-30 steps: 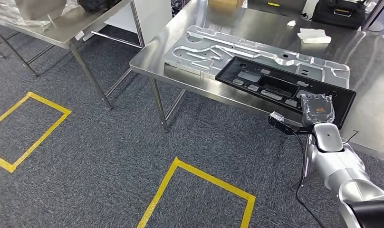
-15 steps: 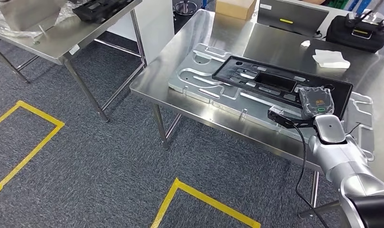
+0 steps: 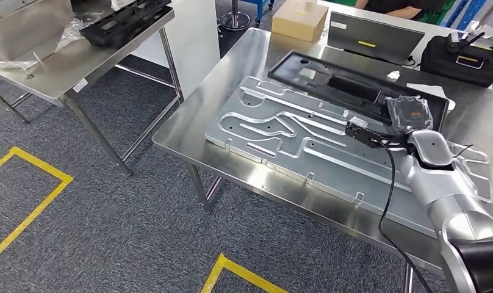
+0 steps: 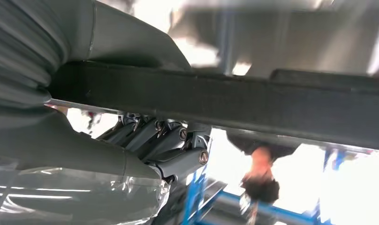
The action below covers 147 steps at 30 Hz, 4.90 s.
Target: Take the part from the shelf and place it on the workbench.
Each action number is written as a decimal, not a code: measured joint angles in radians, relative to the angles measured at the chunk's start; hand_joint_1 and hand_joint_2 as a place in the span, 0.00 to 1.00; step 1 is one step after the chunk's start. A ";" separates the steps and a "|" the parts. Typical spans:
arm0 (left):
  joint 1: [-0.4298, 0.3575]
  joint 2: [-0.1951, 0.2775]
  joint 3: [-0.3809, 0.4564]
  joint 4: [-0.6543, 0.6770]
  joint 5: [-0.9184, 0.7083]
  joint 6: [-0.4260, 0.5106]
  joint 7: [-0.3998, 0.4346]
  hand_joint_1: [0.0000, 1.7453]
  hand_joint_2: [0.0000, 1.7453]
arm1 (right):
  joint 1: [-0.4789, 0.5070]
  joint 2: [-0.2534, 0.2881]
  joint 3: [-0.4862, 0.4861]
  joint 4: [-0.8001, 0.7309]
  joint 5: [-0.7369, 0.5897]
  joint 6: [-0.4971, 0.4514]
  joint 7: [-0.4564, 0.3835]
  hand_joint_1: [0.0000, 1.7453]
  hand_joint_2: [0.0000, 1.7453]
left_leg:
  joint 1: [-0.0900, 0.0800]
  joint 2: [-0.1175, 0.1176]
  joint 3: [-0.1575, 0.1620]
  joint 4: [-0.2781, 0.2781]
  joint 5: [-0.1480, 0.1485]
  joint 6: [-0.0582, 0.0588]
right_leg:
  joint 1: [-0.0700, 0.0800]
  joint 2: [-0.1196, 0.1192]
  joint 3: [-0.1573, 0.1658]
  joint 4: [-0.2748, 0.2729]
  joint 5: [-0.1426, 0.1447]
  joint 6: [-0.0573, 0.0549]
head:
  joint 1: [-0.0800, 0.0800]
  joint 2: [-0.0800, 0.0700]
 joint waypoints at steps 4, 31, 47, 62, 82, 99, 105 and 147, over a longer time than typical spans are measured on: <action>-0.001 -0.003 0.036 0.000 0.042 0.012 -0.021 0.00 1.00 | 0.033 -0.006 -0.002 -0.013 -0.046 0.007 -0.014 1.00 1.00 | 0.007 0.005 0.023 -0.210 0.165 -0.006 | -0.011 0.003 0.012 0.017 -0.022 0.027 | 0.000 0.000; -0.020 -0.011 0.091 0.001 0.061 0.027 -0.074 0.00 1.00 | 0.130 0.070 0.056 0.028 -0.074 -0.017 -0.084 1.00 1.00 | -0.006 0.001 0.032 -0.253 0.167 0.040 | -0.012 0.000 0.017 0.006 -0.037 0.061 | 0.001 0.000; -0.021 -0.011 0.117 0.001 0.096 0.029 -0.166 0.00 1.00 | 0.110 0.133 0.106 0.092 -0.098 -0.034 -0.068 1.00 1.00 | -0.005 0.003 0.040 -0.257 0.166 0.032 | -0.009 0.001 0.021 0.011 -0.042 0.054 | 0.001 0.000; -0.020 -0.009 0.128 0.001 0.099 -0.040 -0.274 0.00 1.00 | 0.094 0.136 0.153 0.113 -0.122 -0.042 -0.068 0.00 0.00 | -0.005 0.003 0.042 -0.257 0.165 0.031 | -0.009 0.001 0.022 0.011 -0.043 0.053 | 0.001 0.000; -0.019 -0.001 0.127 0.001 0.076 -0.048 -0.252 0.00 1.00 | 0.101 0.136 0.162 0.132 -0.138 -0.041 -0.063 0.00 0.00 | -0.005 0.003 0.043 -0.258 0.165 0.030 | -0.009 0.001 0.023 0.011 -0.044 0.053 | 0.001 0.000; -0.021 -0.004 0.127 0.001 0.091 -0.064 -0.286 0.00 1.00 | 0.101 0.136 0.184 0.137 -0.128 -0.019 -0.050 0.00 0.00 | -0.005 0.003 0.044 -0.260 0.164 0.028 | -0.008 0.001 0.022 0.011 -0.046 0.051 | 0.000 0.000; -0.022 -0.004 0.138 0.001 0.115 -0.087 -0.313 0.00 0.00 | 0.099 0.136 0.187 0.137 -0.135 -0.014 -0.053 0.00 0.00 | -0.005 0.003 0.045 -0.261 0.164 0.028 | -0.008 0.001 0.022 0.011 -0.047 0.051 | 0.000 0.000; -0.040 -0.031 0.174 0.001 0.131 -0.126 -0.314 0.00 0.00 | 0.098 0.110 0.205 0.142 -0.131 -0.011 -0.035 0.00 0.00 | 0.003 0.005 0.010 -0.165 0.098 0.000 | -0.015 -0.007 0.014 0.035 -0.048 0.018 | 0.000 0.000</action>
